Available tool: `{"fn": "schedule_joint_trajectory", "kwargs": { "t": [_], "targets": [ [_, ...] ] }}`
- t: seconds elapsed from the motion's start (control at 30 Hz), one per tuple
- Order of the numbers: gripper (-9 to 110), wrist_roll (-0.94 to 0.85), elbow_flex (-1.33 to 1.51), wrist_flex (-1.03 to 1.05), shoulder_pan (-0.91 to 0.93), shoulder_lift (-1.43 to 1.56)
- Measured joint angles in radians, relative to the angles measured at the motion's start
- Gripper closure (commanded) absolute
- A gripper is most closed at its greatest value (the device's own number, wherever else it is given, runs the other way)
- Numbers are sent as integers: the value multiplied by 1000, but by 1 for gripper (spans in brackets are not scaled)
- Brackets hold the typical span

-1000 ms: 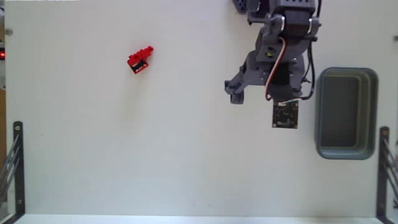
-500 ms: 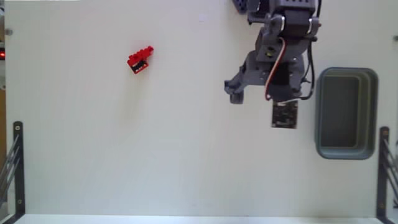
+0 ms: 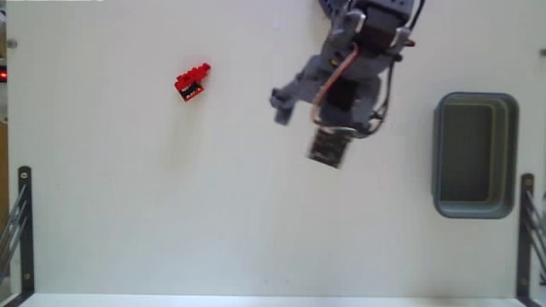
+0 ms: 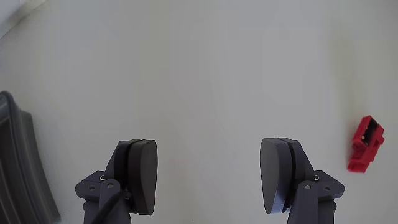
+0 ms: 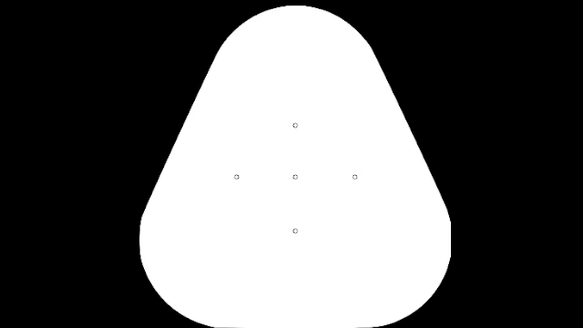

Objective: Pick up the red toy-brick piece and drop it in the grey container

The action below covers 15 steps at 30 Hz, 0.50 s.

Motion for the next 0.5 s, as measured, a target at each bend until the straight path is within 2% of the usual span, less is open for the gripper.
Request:
{"fn": "schedule_joint_trajectory", "kwargs": {
  "t": [0.5],
  "targets": [
    [-9, -3, 0, 0, 250, 0]
  ]
}}
